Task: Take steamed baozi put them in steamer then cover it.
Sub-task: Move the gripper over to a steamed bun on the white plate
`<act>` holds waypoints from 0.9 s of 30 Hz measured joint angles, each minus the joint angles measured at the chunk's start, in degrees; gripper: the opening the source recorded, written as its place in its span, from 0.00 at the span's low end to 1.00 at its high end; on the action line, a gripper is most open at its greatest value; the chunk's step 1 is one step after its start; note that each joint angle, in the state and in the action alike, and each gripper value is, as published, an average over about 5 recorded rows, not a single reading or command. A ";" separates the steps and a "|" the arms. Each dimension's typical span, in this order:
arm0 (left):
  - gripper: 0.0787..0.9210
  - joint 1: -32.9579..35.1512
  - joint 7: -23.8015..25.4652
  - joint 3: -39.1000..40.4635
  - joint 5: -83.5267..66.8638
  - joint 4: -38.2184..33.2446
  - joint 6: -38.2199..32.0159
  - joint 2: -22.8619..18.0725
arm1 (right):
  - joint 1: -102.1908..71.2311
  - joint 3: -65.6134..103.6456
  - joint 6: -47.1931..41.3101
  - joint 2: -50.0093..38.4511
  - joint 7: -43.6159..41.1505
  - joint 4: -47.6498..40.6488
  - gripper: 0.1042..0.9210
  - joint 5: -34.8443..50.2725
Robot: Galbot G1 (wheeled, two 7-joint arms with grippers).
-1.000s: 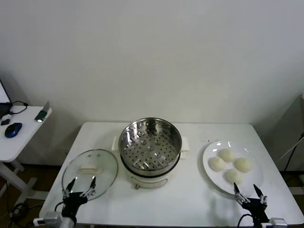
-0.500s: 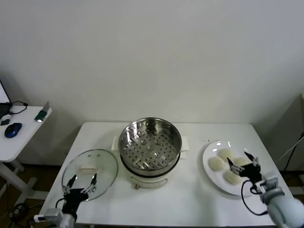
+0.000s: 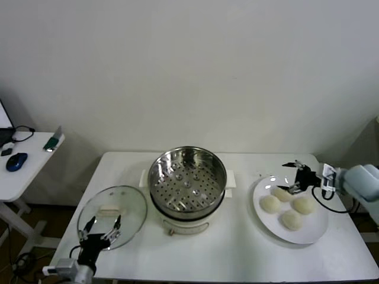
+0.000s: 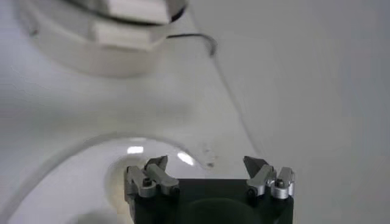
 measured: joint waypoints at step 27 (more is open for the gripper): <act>0.88 -0.69 -0.08 -1.04 -0.24 0.46 -0.40 -0.88 | 24.81 -36.20 1.45 14.69 -8.54 -20.79 0.88 -2.83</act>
